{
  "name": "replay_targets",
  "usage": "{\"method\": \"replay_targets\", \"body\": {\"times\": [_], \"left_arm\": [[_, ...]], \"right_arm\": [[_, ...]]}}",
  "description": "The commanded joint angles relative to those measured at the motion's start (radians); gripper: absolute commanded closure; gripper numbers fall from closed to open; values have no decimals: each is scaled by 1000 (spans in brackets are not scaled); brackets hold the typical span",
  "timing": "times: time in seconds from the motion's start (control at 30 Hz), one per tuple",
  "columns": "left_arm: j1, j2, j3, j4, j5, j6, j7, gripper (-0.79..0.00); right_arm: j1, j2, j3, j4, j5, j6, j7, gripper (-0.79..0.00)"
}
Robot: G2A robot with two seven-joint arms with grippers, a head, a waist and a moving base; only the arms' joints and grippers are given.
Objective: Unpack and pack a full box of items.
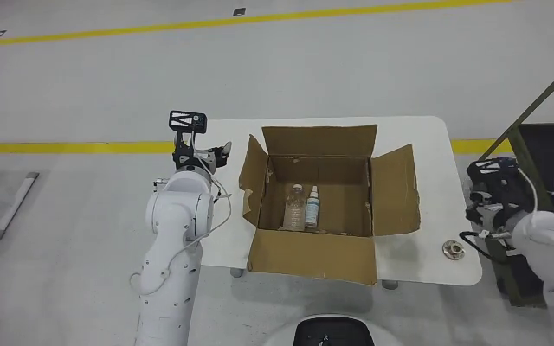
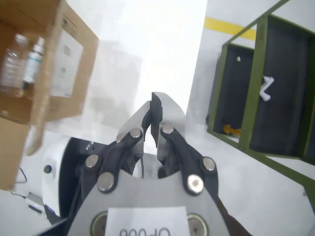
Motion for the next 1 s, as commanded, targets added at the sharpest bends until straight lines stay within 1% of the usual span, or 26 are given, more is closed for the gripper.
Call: {"method": "replay_targets", "body": {"times": [0.0, 0.1, 0.17, 0.23, 0.67, 0.73, 0.83, 0.97], "left_arm": [[0, 0, 0, 0, 0, 0, 0, -785], [0, 0, 0, 0, 0, 0, 0, -785], [0, 0, 0, 0, 0, 0, 0, -785], [0, 0, 0, 0, 0, 0, 0, -785], [0, 0, 0, 0, 0, 0, 0, -785], [0, 0, 0, 0, 0, 0, 0, -785], [0, 0, 0, 0, 0, 0, 0, -785], [0, 0, 0, 0, 0, 0, 0, -785]], "right_arm": [[9, 1, -70, 29, -55, -43, 32, 0], [40, 0, -156, 90, -120, -62, 70, 0], [61, -3, -202, 131, -147, -51, 65, 0], [76, -9, -240, 163, -112, -36, 50, 0], [80, -10, -243, 168, -111, -31, 47, 0], [68, -12, -245, 183, -81, -34, 15, 0], [55, -13, -221, 207, -44, -13, -20, 0], [35, -9, -162, 222, -21, 1, -29, 0]]}}
